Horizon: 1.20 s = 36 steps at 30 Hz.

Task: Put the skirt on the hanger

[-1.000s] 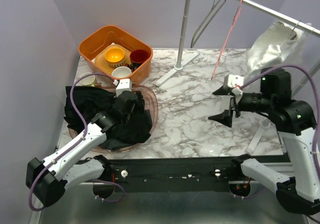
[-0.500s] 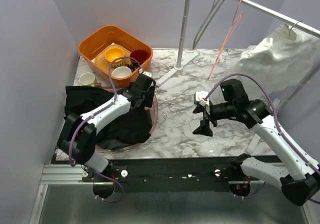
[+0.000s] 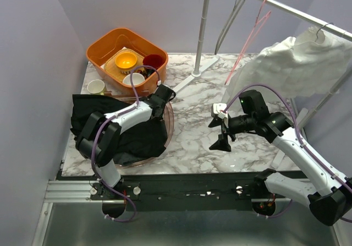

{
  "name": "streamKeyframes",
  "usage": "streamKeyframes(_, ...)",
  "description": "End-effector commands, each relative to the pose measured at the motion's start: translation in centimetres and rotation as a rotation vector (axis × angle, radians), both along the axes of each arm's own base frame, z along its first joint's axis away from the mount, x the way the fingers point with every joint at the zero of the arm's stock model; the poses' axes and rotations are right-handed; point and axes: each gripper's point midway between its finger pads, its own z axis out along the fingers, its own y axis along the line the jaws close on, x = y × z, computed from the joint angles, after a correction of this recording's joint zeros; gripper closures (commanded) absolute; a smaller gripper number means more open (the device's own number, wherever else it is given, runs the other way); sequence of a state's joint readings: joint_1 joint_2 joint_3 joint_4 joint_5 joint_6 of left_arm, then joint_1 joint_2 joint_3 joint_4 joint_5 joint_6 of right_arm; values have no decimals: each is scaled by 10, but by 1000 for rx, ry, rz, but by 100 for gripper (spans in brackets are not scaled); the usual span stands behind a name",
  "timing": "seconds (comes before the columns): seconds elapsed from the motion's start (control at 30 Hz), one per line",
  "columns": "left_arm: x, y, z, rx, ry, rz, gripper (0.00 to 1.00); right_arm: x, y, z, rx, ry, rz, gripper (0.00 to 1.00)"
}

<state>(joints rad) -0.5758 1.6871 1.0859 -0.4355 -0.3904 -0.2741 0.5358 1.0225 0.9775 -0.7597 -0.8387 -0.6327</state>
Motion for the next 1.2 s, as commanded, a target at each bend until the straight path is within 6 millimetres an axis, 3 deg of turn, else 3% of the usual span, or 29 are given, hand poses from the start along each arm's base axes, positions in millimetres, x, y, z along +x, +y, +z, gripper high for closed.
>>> streamKeyframes(0.0, 9, 3, 17, 0, -56, 23, 82, -6, 4, 3, 38, -8, 28, 0)
streamKeyframes(0.07, 9, 4, 29, -11, -79, 27, 91, -7, 4, 3, 38, -8, 29, 0)
streamKeyframes(0.17, 7, 2, 64, -68, -145, 23, 100, -7, 3, 3, 38, -13, 28, 0)
streamKeyframes(0.3, -1, 3, 128, -163, -266, -9, 100, -7, 3, 2, 38, -8, 28, 0)
streamKeyframes(0.4, -7, 4, 163, -212, -337, -24, 100, -7, 3, 1, 35, -7, 31, 0)
streamKeyframes(0.47, -10, 0, 168, -239, -336, -51, 100, -7, 3, 0, 32, -3, 32, 0)
streamKeyframes(0.53, -11, -3, 159, -236, -305, -59, 77, -7, 4, -1, 32, -3, 36, 0)
streamKeyframes(0.6, -8, -7, 137, -223, -254, -67, 58, -7, 4, -2, 30, -1, 35, 0)
streamKeyframes(0.73, 4, -6, 99, -253, -202, -10, 39, -6, 3, -5, 23, 3, 27, 0)
streamKeyframes(0.83, 15, -4, 74, -249, -192, 51, 32, -5, 3, -7, 19, 2, 23, 0)
streamKeyframes(1.0, 27, 1, 35, -195, -155, 130, 29, -5, 2, -8, 17, 5, 23, 0)
streamKeyframes(1.17, 34, 11, 11, -116, -131, 200, 28, -4, 2, -10, 13, 7, 21, 0)
